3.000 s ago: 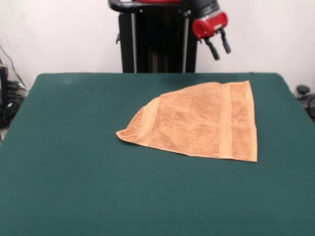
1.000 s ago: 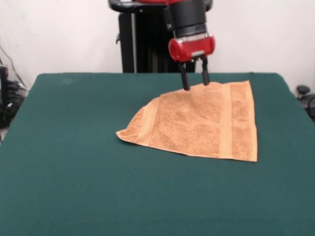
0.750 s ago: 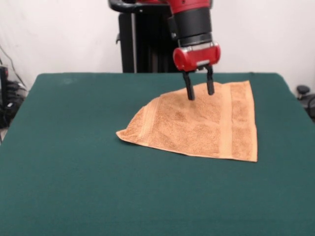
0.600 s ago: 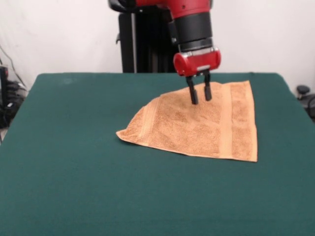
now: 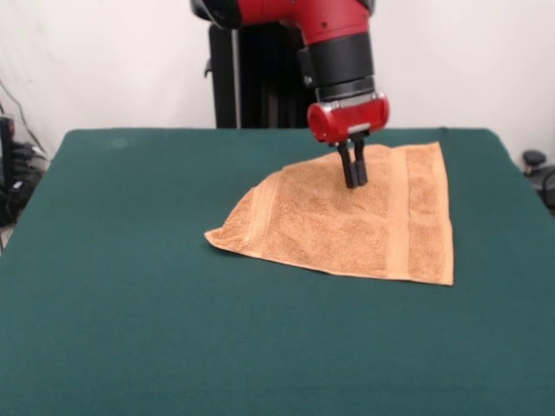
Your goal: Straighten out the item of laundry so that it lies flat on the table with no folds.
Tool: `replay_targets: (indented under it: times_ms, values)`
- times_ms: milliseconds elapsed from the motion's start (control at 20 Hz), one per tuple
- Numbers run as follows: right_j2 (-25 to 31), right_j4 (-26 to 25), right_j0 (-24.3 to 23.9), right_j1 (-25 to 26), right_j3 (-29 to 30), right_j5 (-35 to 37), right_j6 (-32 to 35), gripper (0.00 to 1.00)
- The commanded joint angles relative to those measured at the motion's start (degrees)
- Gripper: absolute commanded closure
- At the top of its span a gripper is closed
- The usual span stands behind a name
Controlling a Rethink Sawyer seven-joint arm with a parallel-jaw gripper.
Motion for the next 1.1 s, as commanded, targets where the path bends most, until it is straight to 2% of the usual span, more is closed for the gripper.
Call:
replay_targets:
  times_ms: [50, 300, 550, 800, 900, 1100]
  values:
    - [-0.2, 3.8, 3.6, 1.7, -5.9, -5.5, 9.8, 1.00]
    - [-0.8, 6.5, 4.2, 2.3, -6.6, -12.0, 11.3, 1.00]
    - [1.3, 6.2, 3.2, 2.2, -6.2, -17.9, 11.5, 1.00]
    - [1.5, 5.9, 2.8, 2.8, -5.9, -20.1, 11.1, 1.00]
    - [0.1, 6.0, 3.4, 4.9, -6.8, -20.8, 10.0, 1.00]
    - [-1.9, 6.5, 4.9, 9.2, -10.0, -17.5, 7.5, 1.00]
